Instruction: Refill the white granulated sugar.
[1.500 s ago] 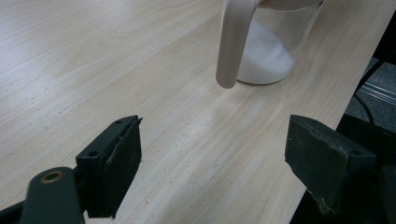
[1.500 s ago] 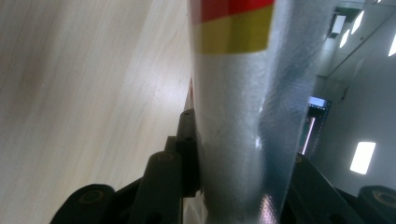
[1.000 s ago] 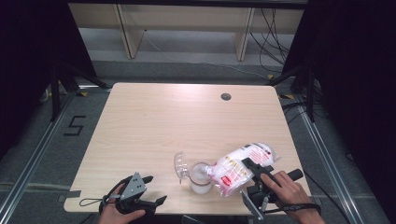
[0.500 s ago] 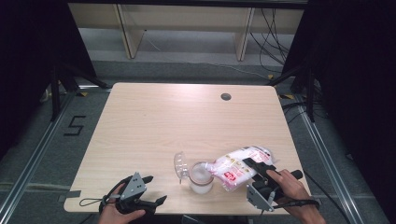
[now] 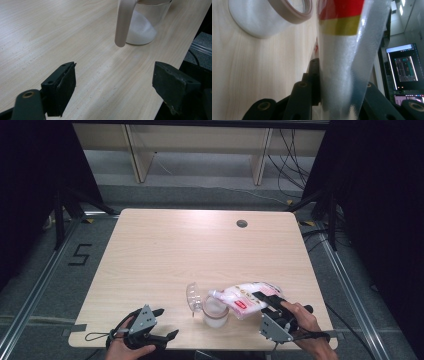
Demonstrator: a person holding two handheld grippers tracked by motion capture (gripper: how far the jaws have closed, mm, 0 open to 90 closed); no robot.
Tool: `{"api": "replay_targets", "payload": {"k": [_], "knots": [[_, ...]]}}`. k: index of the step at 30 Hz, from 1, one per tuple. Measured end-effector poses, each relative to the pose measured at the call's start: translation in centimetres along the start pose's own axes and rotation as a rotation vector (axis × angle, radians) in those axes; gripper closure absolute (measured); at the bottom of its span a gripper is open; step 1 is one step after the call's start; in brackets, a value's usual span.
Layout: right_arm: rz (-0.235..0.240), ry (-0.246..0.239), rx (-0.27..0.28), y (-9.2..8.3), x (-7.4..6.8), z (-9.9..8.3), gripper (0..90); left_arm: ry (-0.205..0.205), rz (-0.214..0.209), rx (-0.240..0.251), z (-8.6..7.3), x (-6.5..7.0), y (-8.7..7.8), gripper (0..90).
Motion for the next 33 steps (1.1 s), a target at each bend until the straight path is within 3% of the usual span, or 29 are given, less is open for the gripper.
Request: {"api": "replay_targets", "payload": {"k": [1, 3, 4, 5, 7, 10, 11, 12, 13, 15, 16, 17, 23, 24, 28, 32, 33], "knots": [[-0.002, -0.001, 0.006, 0.1, 0.0, 0.0, 75.5, 0.0, 0.0, 0.0, 0.0, 0.0, 0.0, 18.8], [0.004, 0.056, 0.011, 0.2, -0.3, -0.1, 75.7, 0.0, 0.0, 0.001, 0.0, 0.0, 0.0, 18.8], [-0.002, 0.027, 0.024, 0.3, 0.0, 0.0, 75.7, 0.0, 0.0, 0.0, 0.0, 0.0, 0.0, 18.8], [-0.004, 0.076, 0.034, 0.3, -0.2, -0.1, 75.9, 0.002, -0.001, -0.001, 0.0, 0.0, 0.0, 18.8], [-0.001, 0.096, 0.055, 0.4, -0.1, -0.2, 76.0, -0.003, -0.001, 0.007, 0.1, 0.0, 0.0, 18.9], [0.005, 0.176, 0.08, 0.4, -0.1, -0.5, 76.3, 0.0, 0.0, 0.001, 0.0, 0.0, 0.0, 18.9], [0.006, 0.166, 0.088, 0.5, 0.1, -0.6, 76.4, 0.001, 0.0, 0.0, 0.0, 0.0, 0.0, 18.9], [0.006, 0.182, 0.102, 0.6, 0.0, -0.6, 76.5, 0.003, 0.003, 0.0, 0.0, 0.0, 0.0, 18.9], [0.017, 0.227, 0.102, 0.6, -0.2, -0.7, 76.5, 0.015, -0.002, -0.004, 0.0, 0.0, 0.0, 18.9], [0.035, 0.242, 0.121, 0.9, -0.1, -0.8, 76.7, 0.011, -0.002, -0.006, 0.0, 0.0, 0.0, 18.9], [0.036, 0.283, 0.125, 1.0, -0.3, -0.9, 76.8, 0.01, -0.007, -0.008, -0.1, 0.0, 0.0, 18.9], [0.037, 0.276, 0.135, 1.2, -0.1, -1.1, 76.9, 0.01, -0.009, -0.008, -0.1, 0.0, 0.0, 18.9], [0.047, 0.367, 0.151, 2.0, 0.0, -2.3, 77.4, 0.007, -0.004, -0.003, 0.0, 0.0, 0.0, 19.0], [0.058, 0.409, 0.156, 2.1, -0.2, -2.4, 77.4, 0.007, -0.003, -0.003, 0.0, 0.0, 0.0, 19.0], [0.053, 0.447, 0.17, 2.1, -0.1, -3.1, 77.7, 0.018, -0.001, -0.011, 0.0, -0.1, -0.1, 19.0], [0.046, 0.526, 0.182, 1.9, 0.1, -3.8, 77.8, 0.003, 0.0, -0.003, 0.0, 0.0, 0.0, 19.0], [0.045, 0.524, 0.18, 1.9, 0.1, -3.9, 77.8, 0.002, 0.0, -0.003, 0.0, -0.1, 0.0, 19.0]]}}
Point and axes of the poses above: each handheld gripper's, and its own axes: y roughly forward along the jaws, z roughly out of its top, x roughly to its right, the point moved 6 cm from there along y, roughly forward along the jaws, and after that the axes turned 7 degrees about z, right-handed, at the moved point
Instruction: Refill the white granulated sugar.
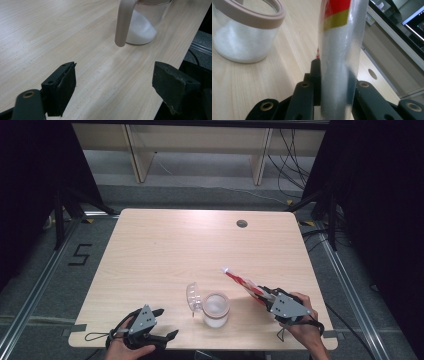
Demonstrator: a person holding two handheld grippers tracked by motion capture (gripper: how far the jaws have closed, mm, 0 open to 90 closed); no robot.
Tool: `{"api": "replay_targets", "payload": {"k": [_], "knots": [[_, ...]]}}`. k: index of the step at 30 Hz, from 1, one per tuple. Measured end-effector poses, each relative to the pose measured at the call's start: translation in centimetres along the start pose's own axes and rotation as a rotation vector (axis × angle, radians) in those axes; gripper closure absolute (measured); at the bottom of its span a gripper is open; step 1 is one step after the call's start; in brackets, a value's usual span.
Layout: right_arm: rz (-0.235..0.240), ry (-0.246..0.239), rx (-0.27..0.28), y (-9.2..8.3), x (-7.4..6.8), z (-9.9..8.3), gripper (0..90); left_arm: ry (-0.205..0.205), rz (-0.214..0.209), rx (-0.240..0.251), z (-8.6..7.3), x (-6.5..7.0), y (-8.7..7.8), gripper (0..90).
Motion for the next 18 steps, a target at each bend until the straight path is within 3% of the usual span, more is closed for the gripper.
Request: {"api": "replay_targets", "payload": {"k": [8, 15, 18], "knots": [[-0.006, 0.096, 0.029, -0.6, 0.3, -0.9, 77.8, -0.001, 0.001, 0.0, 0.0, 0.0, 0.0, 19.0], [-0.007, 0.128, 0.043, -0.6, 0.6, -1.2, 77.8, 0.0, -0.001, 0.001, 0.0, 0.0, 0.0, 19.0], [-0.015, 0.166, 0.051, -0.8, 0.7, -1.4, 77.7, 0.0, -0.004, 0.003, 0.0, 0.1, 0.0, 19.0]]}}
Point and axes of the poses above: each handheld gripper's, and its own axes: y roughly forward along the jaws, z roughly out of its top, x roughly to its right, the point moved 6 cm from there along y, roughly forward along the jaws, and after that the axes turned 7 degrees about z, right-handed, at the moved point
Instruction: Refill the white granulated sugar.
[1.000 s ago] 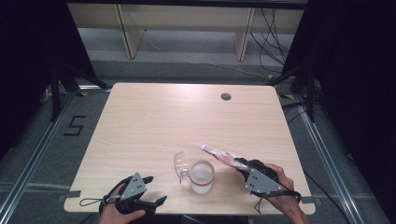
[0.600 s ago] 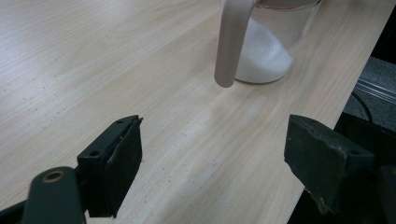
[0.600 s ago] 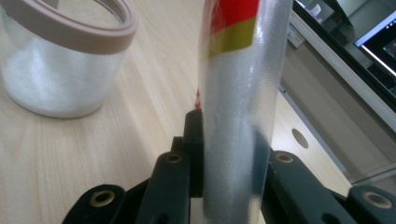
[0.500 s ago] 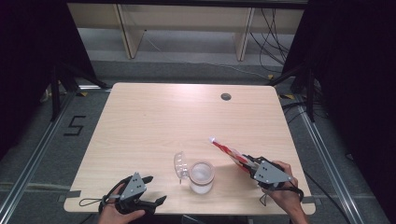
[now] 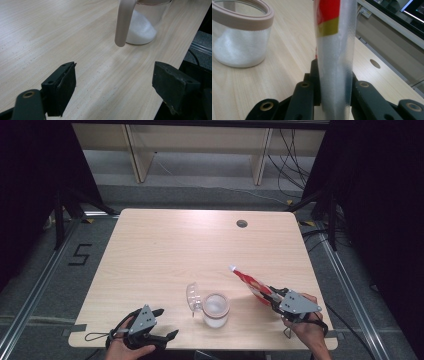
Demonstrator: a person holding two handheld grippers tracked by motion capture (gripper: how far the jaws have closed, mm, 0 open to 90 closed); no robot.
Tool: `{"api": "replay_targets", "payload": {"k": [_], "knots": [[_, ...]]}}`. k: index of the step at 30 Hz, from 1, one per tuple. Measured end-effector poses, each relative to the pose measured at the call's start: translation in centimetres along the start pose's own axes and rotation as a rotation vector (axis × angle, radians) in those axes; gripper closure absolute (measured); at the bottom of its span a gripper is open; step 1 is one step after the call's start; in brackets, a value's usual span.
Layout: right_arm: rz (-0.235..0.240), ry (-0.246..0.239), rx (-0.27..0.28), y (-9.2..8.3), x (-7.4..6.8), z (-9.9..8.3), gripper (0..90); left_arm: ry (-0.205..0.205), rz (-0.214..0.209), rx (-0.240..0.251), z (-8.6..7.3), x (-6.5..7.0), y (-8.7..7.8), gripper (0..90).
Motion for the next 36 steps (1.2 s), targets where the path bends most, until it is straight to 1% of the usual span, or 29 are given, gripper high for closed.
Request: {"api": "replay_targets", "payload": {"k": [3, 4, 5, 11, 12, 13, 15, 17, 18, 19, 22, 23, 25, 29, 31, 32, 33, 34, 36], "knots": [[-0.006, 0.023, 0.012, -0.1, 0.3, -0.1, 77.7, -0.001, 0.003, -0.004, 0.0, 0.0, 0.0, 19.0], [-0.002, 0.041, 0.008, -0.2, 0.3, -0.1, 77.7, -0.001, 0.003, -0.003, 0.0, 0.0, 0.0, 19.0], [-0.012, 0.03, 0.015, -0.2, 0.5, -0.1, 77.7, 0.0, 0.003, -0.003, 0.0, 0.0, 0.0, 19.0], [-0.018, 0.077, 0.014, -0.6, 0.7, -0.3, 77.5, 0.0, 0.003, -0.003, 0.0, 0.0, 0.0, 19.0], [-0.029, 0.096, 0.012, -0.7, 0.7, -0.4, 77.4, 0.001, 0.004, -0.004, 0.0, 0.0, 0.0, 19.0], [-0.034, 0.096, 0.008, -0.8, 0.8, -0.4, 77.3, 0.002, 0.003, -0.004, 0.0, 0.0, 0.0, 19.0], [-0.043, 0.115, 0.008, -0.9, 0.8, -0.5, 77.2, 0.004, 0.004, -0.004, 0.0, 0.0, 0.0, 19.0], [-0.051, 0.115, 0.007, -1.0, 0.9, -0.6, 76.9, 0.005, 0.003, -0.003, 0.0, 0.0, 0.0, 19.0], [-0.051, 0.103, 0.014, -1.0, 1.0, -0.6, 76.9, 0.004, 0.006, -0.002, 0.0, 0.0, 0.0, 19.0], [-0.052, 0.131, 0.009, -1.1, 0.9, -0.7, 76.8, 0.004, 0.006, -0.002, 0.0, 0.0, 0.0, 19.0], [-0.068, 0.141, 0.008, -1.2, 1.1, -0.8, 76.6, 0.005, 0.005, -0.004, 0.0, 0.0, 0.0, 19.0], [-0.062, 0.141, 0.008, -1.3, 1.2, -0.8, 76.6, 0.005, 0.004, -0.004, 0.0, 0.0, 0.0, 19.0], [-0.067, 0.142, 0.01, -1.3, 1.2, -0.8, 76.6, 0.004, 0.007, -0.003, 0.0, 0.0, 0.0, 19.0], [-0.073, 0.163, 0.012, -1.4, 1.3, -0.9, 76.4, 0.005, 0.007, -0.003, 0.0, 0.0, 0.0, 19.0], [-0.069, 0.183, 0.009, -1.4, 1.2, -1.0, 76.2, 0.005, 0.005, -0.003, 0.0, 0.0, 0.0, 19.0], [-0.081, 0.172, 0.01, -1.5, 1.4, -1.1, 76.1, 0.004, 0.007, -0.002, 0.0, 0.0, 0.0, 19.0], [-0.074, 0.175, 0.01, -1.5, 1.4, -1.1, 76.0, 0.005, 0.009, -0.005, 0.0, 0.0, 0.0, 19.0], [-0.08, 0.176, 0.011, -1.5, 1.4, -1.1, 75.9, 0.005, 0.007, -0.004, 0.0, 0.0, 0.0, 19.0], [-0.076, 0.182, 0.005, -1.7, 1.5, -1.2, 75.7, 0.005, 0.004, -0.003, 0.0, 0.0, 0.0, 19.0]]}}
Point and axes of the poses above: each handheld gripper's, and its own axes: y roughly forward along the jaws, z roughly out of its top, x roughly to its right, the point moved 6 cm from there along y, roughly forward along the jaws, and after that the axes turned 7 degrees about z, right-handed, at the moved point
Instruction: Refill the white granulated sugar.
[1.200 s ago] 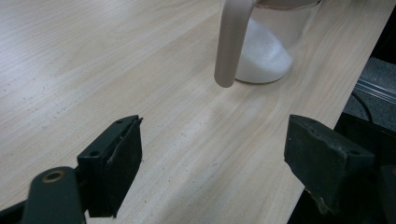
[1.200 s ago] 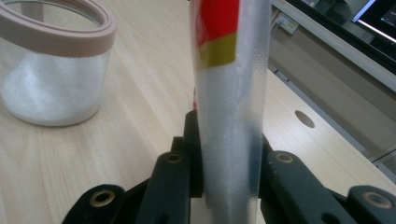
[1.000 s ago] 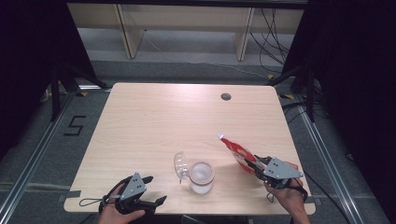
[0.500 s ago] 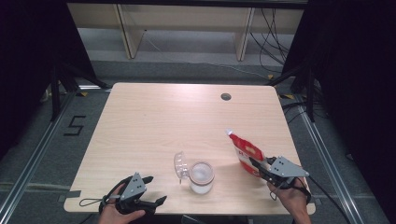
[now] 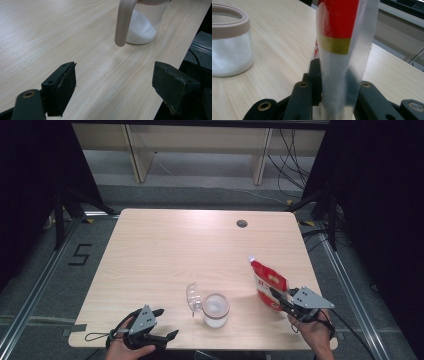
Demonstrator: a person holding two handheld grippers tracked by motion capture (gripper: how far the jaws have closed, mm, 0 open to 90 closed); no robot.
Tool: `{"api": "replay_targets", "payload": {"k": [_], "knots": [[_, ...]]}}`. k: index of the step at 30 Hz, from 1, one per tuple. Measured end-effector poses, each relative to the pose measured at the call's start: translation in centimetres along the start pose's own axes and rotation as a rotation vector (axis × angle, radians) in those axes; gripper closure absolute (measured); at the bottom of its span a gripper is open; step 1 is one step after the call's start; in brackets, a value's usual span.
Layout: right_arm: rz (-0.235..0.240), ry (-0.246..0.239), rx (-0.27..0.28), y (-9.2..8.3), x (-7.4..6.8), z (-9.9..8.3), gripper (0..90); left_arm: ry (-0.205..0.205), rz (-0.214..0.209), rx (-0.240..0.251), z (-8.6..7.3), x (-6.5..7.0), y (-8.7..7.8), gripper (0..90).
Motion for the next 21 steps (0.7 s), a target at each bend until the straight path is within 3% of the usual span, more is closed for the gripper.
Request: {"api": "replay_targets", "payload": {"k": [1, 6, 8, 10, 11, 12, 17, 21], "knots": [[-0.005, 0.018, 0.005, 0.0, -0.1, 0.0, 75.4, 0.0, 0.001, -0.001, 0.0, 0.0, 0.0, 19.0], [-0.033, 0.015, 0.001, -0.5, 0.3, -0.2, 73.8, 0.0, 0.0, 0.001, 0.0, 0.0, 0.0, 19.0], [-0.037, 0.054, -0.003, -0.8, 0.1, -0.5, 73.8, 0.009, 0.0, -0.003, 0.0, 0.0, 0.0, 19.0], [-0.042, 0.048, -0.001, -1.0, 0.3, -0.7, 73.7, -0.006, 0.001, 0.01, 0.1, 0.1, 0.1, 19.0], [-0.044, 0.033, -0.001, -1.1, 0.4, -0.8, 73.7, 0.02, 0.01, -0.013, -0.1, -0.2, -0.1, 19.0], [-0.048, 0.058, -0.003, -1.2, 0.3, -0.8, 73.6, 0.017, 0.008, -0.012, 0.0, -0.1, -0.1, 19.0], [-0.048, 0.052, -0.016, -1.4, 0.4, -1.0, 71.9, 0.009, 0.002, -0.004, 0.0, 0.0, 0.0, 19.0], [-0.059, 0.082, -0.006, -1.6, 0.4, -1.1, 69.8, 0.009, 0.003, -0.004, 0.0, 0.0, 0.0, 19.0]]}}
Point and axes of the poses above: each handheld gripper's, and its own axes: y roughly forward along the jaws, z roughly out of its top, x roughly to its right, the point moved 6 cm from there along y, roughly forward along the jaws, and after that the axes turned 7 degrees about z, right-handed, at the moved point
